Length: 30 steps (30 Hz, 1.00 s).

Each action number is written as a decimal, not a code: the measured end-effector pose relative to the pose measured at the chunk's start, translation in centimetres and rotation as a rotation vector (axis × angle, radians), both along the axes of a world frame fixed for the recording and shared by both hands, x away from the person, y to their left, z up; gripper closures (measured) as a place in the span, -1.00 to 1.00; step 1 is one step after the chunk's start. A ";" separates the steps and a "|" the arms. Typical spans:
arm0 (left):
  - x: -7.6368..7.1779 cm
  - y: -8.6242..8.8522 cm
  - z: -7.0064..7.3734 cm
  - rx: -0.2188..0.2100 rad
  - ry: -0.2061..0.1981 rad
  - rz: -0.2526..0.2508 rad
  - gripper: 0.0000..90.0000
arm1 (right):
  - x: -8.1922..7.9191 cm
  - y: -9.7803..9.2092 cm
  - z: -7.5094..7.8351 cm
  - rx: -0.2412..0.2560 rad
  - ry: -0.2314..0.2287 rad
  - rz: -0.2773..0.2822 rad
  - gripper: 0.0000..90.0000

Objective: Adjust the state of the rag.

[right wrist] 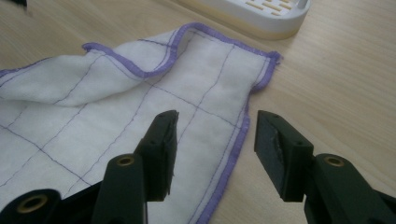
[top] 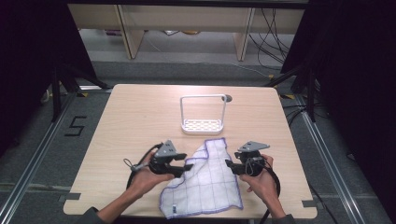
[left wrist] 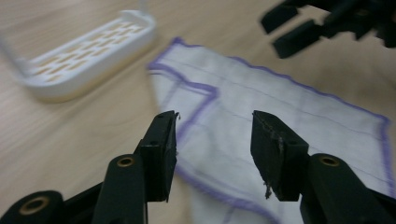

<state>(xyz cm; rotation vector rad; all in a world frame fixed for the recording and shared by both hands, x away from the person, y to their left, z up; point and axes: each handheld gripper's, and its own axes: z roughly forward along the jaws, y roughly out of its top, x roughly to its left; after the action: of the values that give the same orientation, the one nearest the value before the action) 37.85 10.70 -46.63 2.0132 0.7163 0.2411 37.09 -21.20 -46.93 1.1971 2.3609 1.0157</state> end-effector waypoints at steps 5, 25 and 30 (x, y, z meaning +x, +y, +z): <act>1.6 0.9 -1.7 0.010 0.112 0.045 0.01 | 0.2 -0.1 -0.2 -0.010 0.005 -0.006 0.08; 2.9 -1.9 -3.6 0.053 0.138 -0.026 0.82 | 0.1 -0.3 -0.4 0.002 0.024 -0.016 0.07; 3.0 -0.7 -2.1 0.015 0.113 -0.018 0.86 | 0.4 -0.4 -0.2 0.011 0.005 -0.022 0.07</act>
<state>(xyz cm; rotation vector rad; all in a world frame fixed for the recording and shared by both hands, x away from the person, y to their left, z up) 40.86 10.04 -48.73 2.0594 0.7689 0.1239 37.54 -21.62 -47.09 1.2286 2.3431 1.0216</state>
